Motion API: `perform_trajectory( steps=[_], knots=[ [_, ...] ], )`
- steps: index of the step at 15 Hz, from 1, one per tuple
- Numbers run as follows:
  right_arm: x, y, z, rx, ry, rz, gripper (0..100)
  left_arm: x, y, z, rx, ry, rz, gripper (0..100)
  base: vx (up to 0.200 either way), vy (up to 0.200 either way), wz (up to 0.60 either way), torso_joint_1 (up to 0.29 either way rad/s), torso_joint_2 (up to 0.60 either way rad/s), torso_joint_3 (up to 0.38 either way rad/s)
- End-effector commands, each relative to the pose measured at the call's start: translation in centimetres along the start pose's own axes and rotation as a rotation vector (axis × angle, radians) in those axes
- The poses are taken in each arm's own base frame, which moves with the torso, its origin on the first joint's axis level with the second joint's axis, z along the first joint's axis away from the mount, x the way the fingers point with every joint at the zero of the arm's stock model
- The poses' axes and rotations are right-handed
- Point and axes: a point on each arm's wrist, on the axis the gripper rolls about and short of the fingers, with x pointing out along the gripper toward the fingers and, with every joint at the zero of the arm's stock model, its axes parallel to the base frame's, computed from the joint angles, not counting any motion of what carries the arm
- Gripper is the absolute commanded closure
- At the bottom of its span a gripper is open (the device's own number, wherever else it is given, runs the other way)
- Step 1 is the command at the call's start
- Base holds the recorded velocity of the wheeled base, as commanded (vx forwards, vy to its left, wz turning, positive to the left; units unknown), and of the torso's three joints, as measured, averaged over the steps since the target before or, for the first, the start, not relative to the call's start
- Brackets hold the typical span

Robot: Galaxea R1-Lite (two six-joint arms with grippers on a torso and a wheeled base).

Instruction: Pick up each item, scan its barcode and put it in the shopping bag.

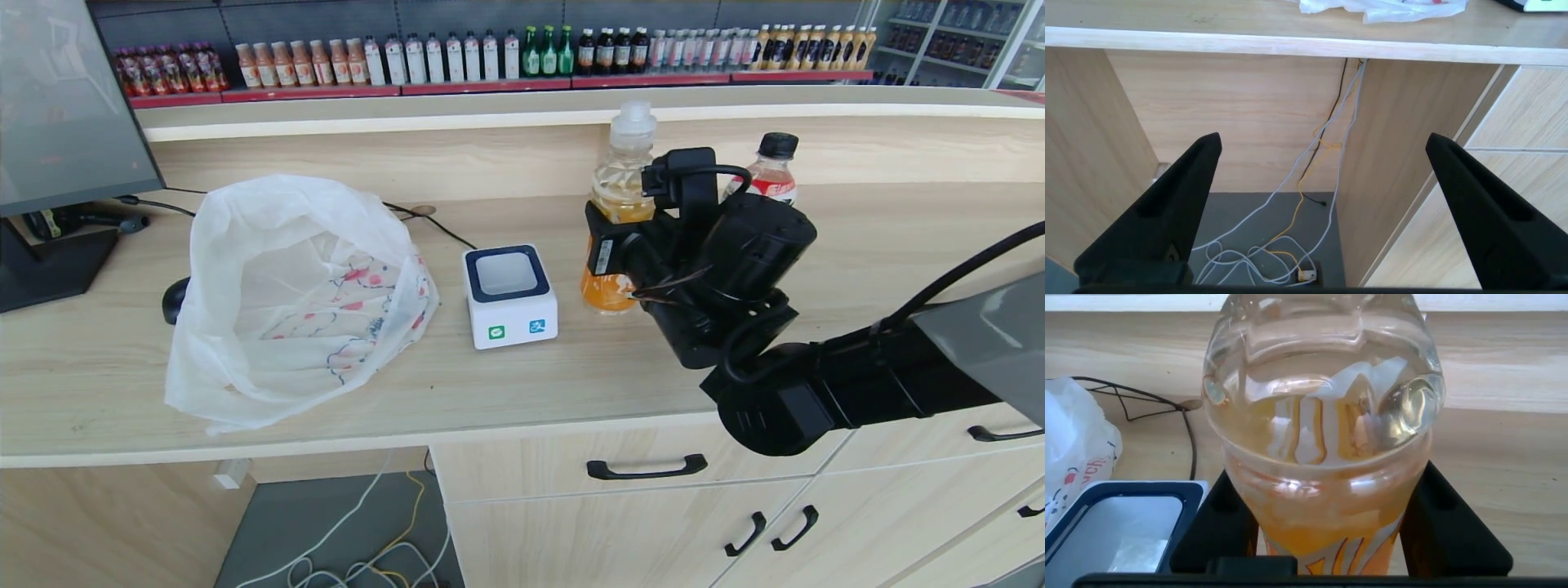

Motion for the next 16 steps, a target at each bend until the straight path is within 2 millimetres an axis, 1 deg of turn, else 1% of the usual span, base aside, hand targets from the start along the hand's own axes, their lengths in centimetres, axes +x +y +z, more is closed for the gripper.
perform_trajectory(
  steps=[1,3,7,9,11,12,16],
  knots=[
    [-0.4,-0.4,1.5,0.011,-0.026,-0.005,100,0.0,0.0,0.0,0.001,-0.001,0.000,0,0.000,0.000,0.00,0.000,0.00,0.000],
    [-1.3,-0.8,2.2,0.011,-0.026,-0.005,100,0.0,0.0,0.0,0.001,-0.001,0.000,0,0.000,0.000,0.00,0.000,0.00,0.000],
    [-3.4,-1.7,4.4,0.029,-0.045,-0.001,100,0.0,0.0,0.0,-0.001,-0.001,0.000,0,0.000,0.000,0.00,0.000,0.00,0.000],
    [-5.7,-1.4,6.0,0.069,-0.052,0.030,100,0.0,0.0,0.0,-0.001,-0.001,0.000,0,0.000,0.000,0.00,0.000,0.00,0.000],
    [-7.9,-2.1,7.3,0.079,-0.052,0.047,100,0.0,0.0,0.0,-0.001,-0.001,0.000,0,0.000,0.000,0.00,0.000,0.00,0.000],
    [-8.5,-2.4,7.5,0.080,-0.052,0.047,100,0.0,0.0,0.0,-0.001,-0.001,0.001,0,0.000,0.000,0.00,0.000,0.00,0.000],
    [-13.3,-3.4,8.8,0.150,-0.033,0.102,100,0.0,0.0,0.0,-0.001,-0.001,0.001,0,0.000,0.000,0.00,0.000,0.00,0.000]
  ],
)
